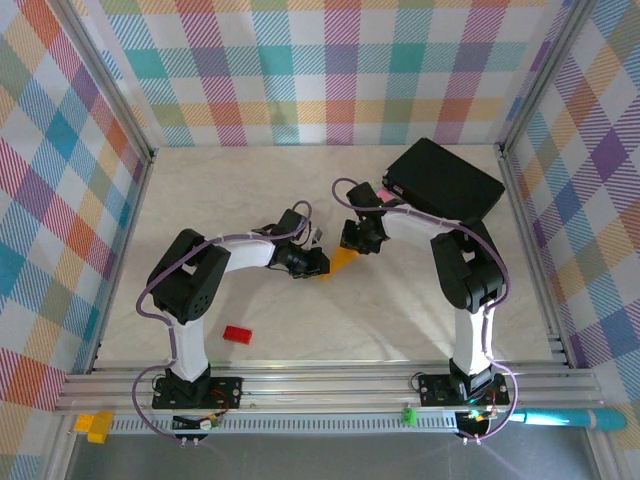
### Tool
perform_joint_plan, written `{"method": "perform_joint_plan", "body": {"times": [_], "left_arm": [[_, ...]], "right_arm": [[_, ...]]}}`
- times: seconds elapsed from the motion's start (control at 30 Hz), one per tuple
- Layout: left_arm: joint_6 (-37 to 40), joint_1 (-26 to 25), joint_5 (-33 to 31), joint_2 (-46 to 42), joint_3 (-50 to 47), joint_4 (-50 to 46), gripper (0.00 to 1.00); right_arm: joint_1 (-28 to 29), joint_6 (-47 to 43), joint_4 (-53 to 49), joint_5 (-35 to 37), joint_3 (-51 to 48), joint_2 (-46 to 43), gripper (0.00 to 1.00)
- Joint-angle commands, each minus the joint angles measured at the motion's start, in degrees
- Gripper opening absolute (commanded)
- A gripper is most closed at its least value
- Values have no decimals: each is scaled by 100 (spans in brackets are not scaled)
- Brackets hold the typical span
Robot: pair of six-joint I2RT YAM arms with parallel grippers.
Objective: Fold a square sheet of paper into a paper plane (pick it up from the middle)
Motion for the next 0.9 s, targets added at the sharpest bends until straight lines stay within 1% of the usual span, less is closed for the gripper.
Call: {"method": "perform_joint_plan", "body": {"times": [0.0,0.47,0.67,0.87], "left_arm": [[103,-161,-548,388,-214,-431,18],[72,-161,-416,6,-51,-401,22],[116,-161,-357,-136,176,-370,28],[158,-161,-363,54,556,-397,36]], "right_arm": [[-43,77,-167,114,-49,134,27],[-76,91,-238,202,-162,213,27],[-87,66,-215,198,-171,226,27],[-96,51,-201,167,-175,239,27]]}}
